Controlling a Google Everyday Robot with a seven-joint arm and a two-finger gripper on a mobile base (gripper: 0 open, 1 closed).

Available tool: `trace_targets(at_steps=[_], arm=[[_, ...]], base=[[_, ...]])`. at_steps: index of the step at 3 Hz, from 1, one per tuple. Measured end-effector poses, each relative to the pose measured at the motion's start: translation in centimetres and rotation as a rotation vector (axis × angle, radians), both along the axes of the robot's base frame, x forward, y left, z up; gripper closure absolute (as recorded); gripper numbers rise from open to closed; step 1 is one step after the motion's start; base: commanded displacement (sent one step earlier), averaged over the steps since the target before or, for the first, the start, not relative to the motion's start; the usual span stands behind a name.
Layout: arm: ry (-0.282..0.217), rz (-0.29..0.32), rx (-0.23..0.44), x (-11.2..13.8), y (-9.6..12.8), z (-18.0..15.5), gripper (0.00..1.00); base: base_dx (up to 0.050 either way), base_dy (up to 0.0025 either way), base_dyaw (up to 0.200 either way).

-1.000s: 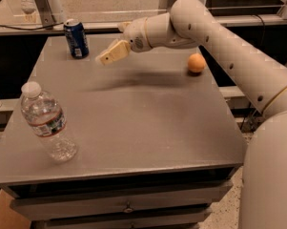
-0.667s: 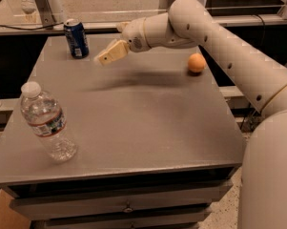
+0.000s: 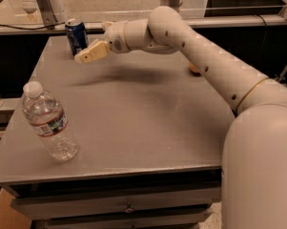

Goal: Move pepsi can near water bottle

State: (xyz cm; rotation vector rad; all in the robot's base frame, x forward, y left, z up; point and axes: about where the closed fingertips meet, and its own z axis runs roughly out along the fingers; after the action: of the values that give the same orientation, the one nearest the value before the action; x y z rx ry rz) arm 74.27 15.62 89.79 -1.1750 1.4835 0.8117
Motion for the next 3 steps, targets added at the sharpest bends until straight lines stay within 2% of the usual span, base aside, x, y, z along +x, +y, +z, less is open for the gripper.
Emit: trace_targets(at_steps=[1, 2, 3], arm=[[-0.018, 0.0, 0.028, 2.2, 3.4, -0.4, 0.0], [-0.017, -0.009, 0.034, 4.8, 5.8, -1.3, 0.0], [-0.004, -0.037, 0.037, 7.2, 6.8, -2.1, 0.0]], base=[[0.0, 0.0, 0.0], [0.0, 0.0, 0.0], [0.0, 0.0, 0.0]])
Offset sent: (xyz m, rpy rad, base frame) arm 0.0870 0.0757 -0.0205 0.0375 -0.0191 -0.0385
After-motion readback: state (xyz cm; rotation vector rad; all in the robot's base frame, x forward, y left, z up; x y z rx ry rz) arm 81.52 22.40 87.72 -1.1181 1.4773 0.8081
